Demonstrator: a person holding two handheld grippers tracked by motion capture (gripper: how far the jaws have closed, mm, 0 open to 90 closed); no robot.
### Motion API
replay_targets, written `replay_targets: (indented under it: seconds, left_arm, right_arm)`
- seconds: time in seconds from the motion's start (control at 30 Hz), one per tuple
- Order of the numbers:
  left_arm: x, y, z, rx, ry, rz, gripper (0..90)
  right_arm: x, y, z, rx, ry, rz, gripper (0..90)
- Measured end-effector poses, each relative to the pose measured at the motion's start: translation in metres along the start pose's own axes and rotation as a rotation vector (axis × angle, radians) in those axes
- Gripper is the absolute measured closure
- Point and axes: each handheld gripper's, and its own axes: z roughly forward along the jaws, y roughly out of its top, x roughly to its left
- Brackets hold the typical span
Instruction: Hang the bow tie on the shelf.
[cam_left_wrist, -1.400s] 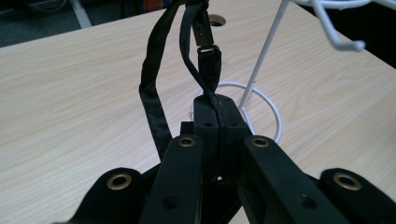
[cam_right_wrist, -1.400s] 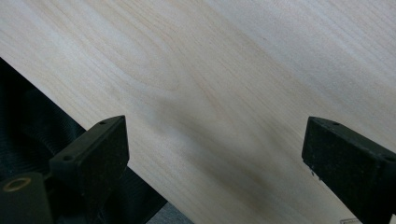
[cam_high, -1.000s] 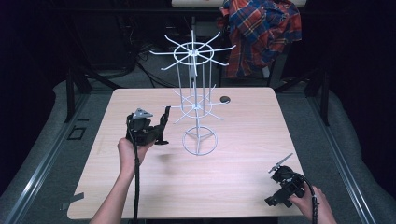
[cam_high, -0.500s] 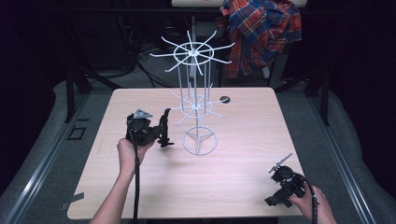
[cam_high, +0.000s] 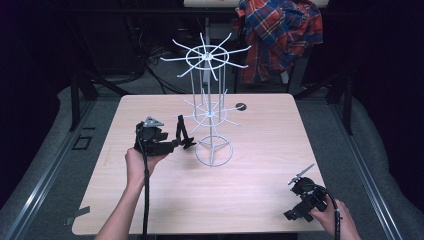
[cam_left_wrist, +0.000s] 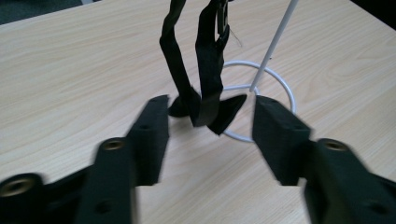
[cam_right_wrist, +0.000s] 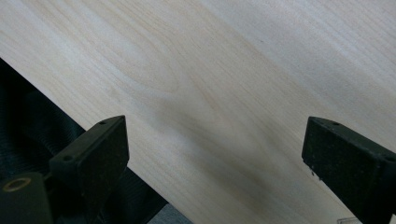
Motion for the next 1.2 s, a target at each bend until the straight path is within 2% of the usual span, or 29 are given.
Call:
replay_targets:
  seconds: [0.13,0.17,0.3,0.4,0.5,0.53,0.6,0.83,1.03,1.2]
  left_arm:
    - [-0.003,0.001,-0.004,-0.002,0.005,0.018,28.6]
    - [-0.004,0.001,-0.005,0.006,0.003,0.021,24.8]
    - [-0.006,0.000,-0.009,0.019,0.017,0.027,17.4]
    - [-0.006,-0.002,-0.014,0.021,0.031,0.030,15.5]
    - [-0.005,-0.004,-0.020,0.023,0.035,0.023,14.1]
    - [-0.005,-0.005,-0.021,0.019,0.041,0.023,13.9]
    - [-0.004,-0.008,-0.026,0.022,0.053,0.026,12.4]
    - [-0.002,-0.019,-0.034,0.073,0.085,0.023,3.4]
    - [-0.003,-0.027,-0.034,0.099,0.102,0.023,0.0]
    - [-0.006,-0.035,-0.033,0.124,0.108,0.032,0.0]
  right_arm:
    - [0.000,0.000,-0.001,0.000,-0.006,-0.005,6.9]
    - [0.001,-0.001,0.000,-0.024,0.007,0.016,6.8]
    - [0.001,-0.001,0.000,-0.025,0.008,0.019,6.8]
    - [0.000,0.000,-0.001,-0.011,0.008,0.004,6.8]
    - [0.001,-0.001,0.000,-0.027,0.013,0.018,6.8]
    - [0.000,0.000,-0.001,-0.007,0.000,0.001,6.8]
    - [0.000,0.000,-0.001,-0.008,0.008,-0.002,6.8]
    - [0.002,-0.001,0.000,-0.032,-0.007,0.023,6.8]
    - [0.000,0.001,-0.003,0.006,-0.009,-0.016,6.8]
    - [0.000,0.001,-0.003,0.001,-0.007,-0.012,6.8]
